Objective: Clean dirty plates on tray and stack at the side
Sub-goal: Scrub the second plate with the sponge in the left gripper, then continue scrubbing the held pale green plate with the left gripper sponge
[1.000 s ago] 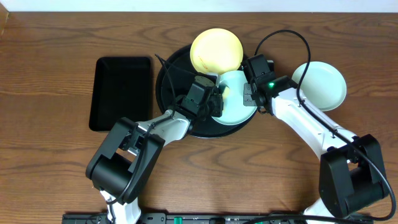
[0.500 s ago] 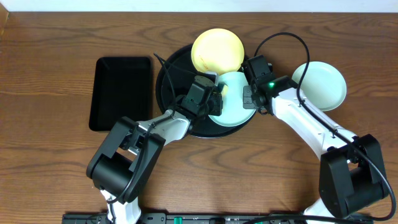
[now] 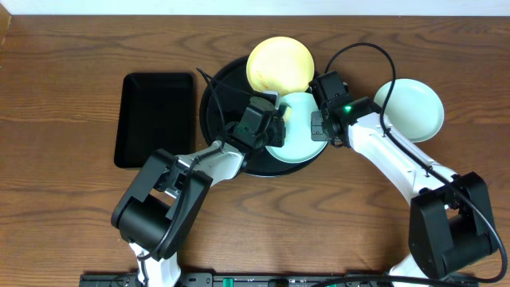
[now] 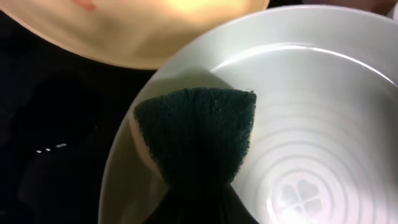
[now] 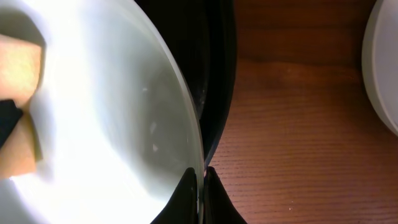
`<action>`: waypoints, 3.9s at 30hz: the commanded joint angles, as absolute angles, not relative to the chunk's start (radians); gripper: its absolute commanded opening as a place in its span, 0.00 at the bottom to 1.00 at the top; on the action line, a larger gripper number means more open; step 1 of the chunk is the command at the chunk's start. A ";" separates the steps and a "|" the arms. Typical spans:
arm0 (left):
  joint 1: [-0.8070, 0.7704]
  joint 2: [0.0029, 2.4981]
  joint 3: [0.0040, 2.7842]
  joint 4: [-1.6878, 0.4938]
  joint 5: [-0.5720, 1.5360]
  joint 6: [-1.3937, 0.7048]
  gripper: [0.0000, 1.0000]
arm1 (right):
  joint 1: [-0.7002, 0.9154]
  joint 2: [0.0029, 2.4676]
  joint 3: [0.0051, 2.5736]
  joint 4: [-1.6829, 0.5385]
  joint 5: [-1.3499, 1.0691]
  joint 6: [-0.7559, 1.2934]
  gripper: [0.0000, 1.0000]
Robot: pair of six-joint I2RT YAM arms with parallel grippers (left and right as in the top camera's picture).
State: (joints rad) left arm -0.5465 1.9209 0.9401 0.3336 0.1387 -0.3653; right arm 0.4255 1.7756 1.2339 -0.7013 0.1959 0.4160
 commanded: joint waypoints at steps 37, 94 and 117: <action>-0.466 1.626 0.947 0.359 0.089 -0.237 0.08 | 0.455 1.786 1.229 -0.695 0.134 0.365 0.01; -0.422 1.892 1.055 -0.267 0.662 -0.373 0.07 | 0.455 1.786 1.229 -0.688 0.134 0.365 0.01; -0.391 1.910 1.055 -0.131 0.662 -0.395 0.07 | 0.455 1.786 1.229 -0.689 0.134 0.365 0.01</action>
